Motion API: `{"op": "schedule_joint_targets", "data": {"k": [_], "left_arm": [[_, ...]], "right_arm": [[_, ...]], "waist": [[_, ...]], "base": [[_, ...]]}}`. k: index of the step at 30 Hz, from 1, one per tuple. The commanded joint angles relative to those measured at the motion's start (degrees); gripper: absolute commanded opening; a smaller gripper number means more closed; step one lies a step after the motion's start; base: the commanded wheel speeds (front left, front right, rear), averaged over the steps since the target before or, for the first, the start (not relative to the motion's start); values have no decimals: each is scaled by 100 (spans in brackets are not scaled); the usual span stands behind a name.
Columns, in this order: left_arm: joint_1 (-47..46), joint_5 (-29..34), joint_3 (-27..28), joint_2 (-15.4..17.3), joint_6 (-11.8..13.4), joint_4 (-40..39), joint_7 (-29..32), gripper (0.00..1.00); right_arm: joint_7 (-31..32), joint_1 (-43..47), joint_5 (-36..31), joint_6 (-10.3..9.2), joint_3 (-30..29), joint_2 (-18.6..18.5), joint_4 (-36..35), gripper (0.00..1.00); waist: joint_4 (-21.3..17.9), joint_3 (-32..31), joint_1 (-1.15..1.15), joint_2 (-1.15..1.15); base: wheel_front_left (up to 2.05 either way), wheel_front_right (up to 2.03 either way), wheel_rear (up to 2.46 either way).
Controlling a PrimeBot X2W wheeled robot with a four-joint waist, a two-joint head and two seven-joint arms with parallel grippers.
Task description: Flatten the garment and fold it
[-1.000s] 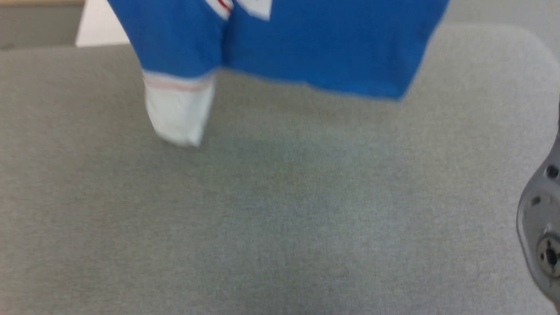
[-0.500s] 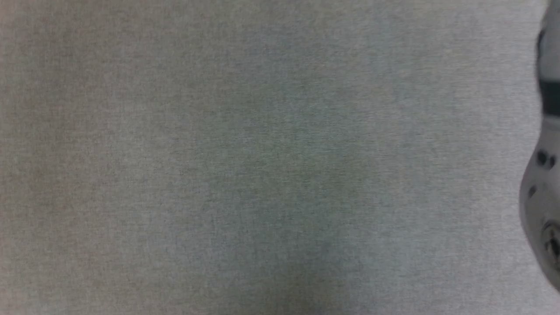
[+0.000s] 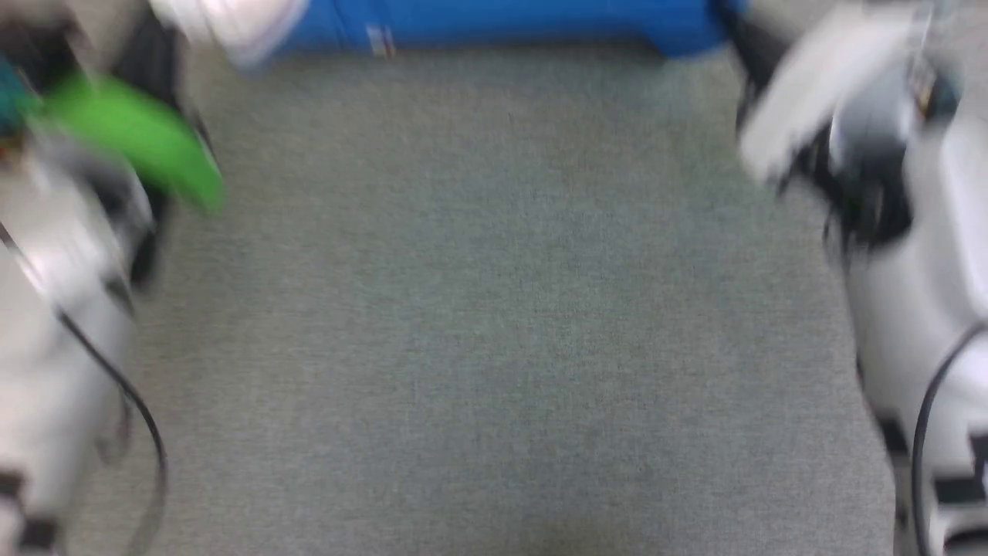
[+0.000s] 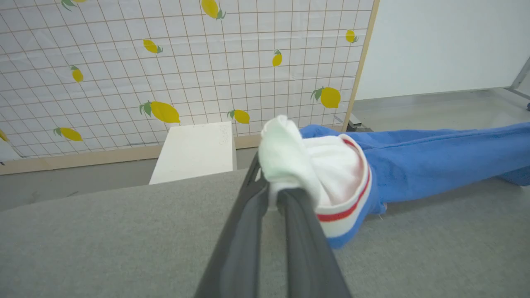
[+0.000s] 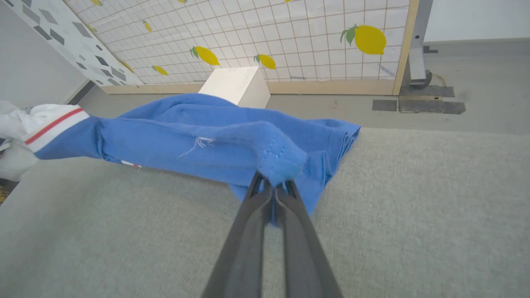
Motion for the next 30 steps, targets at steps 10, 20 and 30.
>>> {"op": "schedule_joint_targets", "data": {"k": [10,20,30], "left_arm": [[3240,-611,-205,150,801,-1604,224,0],[4863,-1130,-626,597,1637,-2276,1833,0],[5516,-1306,-671,723,2057,-2736,2085,0]], "right_arm": [[-42,2933,683,-8,-719,-53,-545,0],[1428,4810,423,-8,-824,-290,-1211,0],[2345,5502,-156,-8,-1292,9,-2157,0]], "waist": [[332,-1684,0,0],[418,-2462,0,0],[344,-2915,0,0]], "base": [[0,0,0],[0,0,0],[0,0,0]]}}
